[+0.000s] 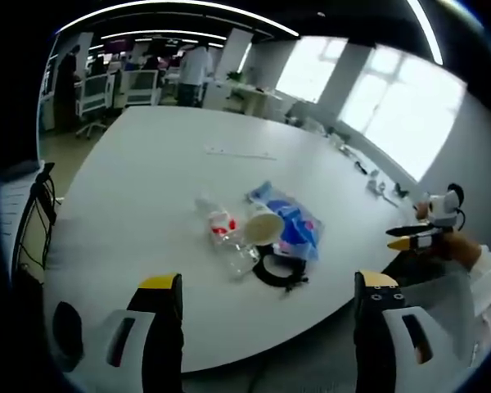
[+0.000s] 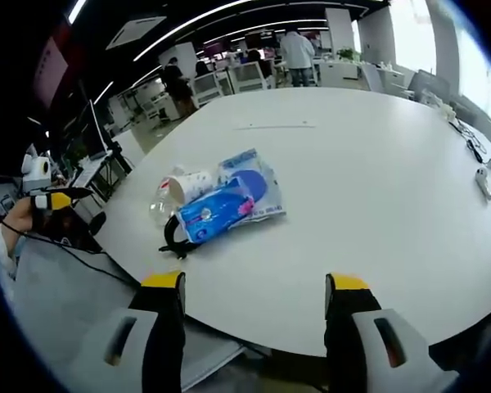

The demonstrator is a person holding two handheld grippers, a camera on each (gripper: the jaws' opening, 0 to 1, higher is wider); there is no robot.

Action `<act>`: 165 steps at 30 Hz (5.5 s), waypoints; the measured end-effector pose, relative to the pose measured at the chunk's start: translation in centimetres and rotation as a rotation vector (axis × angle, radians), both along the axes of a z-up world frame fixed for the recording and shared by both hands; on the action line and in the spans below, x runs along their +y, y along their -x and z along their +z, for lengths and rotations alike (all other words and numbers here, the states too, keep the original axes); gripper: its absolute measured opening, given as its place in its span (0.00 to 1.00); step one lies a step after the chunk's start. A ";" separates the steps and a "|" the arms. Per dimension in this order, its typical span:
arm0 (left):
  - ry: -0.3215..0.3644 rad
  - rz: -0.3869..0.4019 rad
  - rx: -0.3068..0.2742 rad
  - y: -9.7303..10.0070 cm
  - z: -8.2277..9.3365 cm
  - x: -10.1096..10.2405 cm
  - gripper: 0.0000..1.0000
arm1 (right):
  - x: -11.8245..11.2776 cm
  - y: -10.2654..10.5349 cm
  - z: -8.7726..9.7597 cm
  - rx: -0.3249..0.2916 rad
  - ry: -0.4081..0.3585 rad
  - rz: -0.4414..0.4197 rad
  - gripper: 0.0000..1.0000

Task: Arrange the tabletop items into an orderly group along one side of the table until the central work area is clear of visible clutter.

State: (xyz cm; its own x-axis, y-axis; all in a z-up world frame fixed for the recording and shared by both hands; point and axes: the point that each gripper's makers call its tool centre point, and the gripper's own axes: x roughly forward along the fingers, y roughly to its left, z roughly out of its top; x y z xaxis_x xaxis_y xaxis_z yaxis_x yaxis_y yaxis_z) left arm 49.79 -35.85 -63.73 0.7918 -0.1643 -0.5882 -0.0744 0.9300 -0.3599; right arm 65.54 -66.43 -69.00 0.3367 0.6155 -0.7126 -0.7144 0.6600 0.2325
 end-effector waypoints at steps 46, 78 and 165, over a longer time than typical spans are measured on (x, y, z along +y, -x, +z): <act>0.028 -0.078 0.103 -3.3 -4.1 0.0 0.80 | 2.1 -0.1 -3.5 0.055 0.029 0.043 0.65; 0.171 0.025 0.121 -6.4 -5.6 2.7 0.79 | 4.9 -1.6 -4.7 0.046 0.054 0.141 0.62; -0.089 0.181 0.341 -11.1 -15.7 1.3 0.74 | 6.8 -2.8 -5.7 0.086 0.024 0.098 0.62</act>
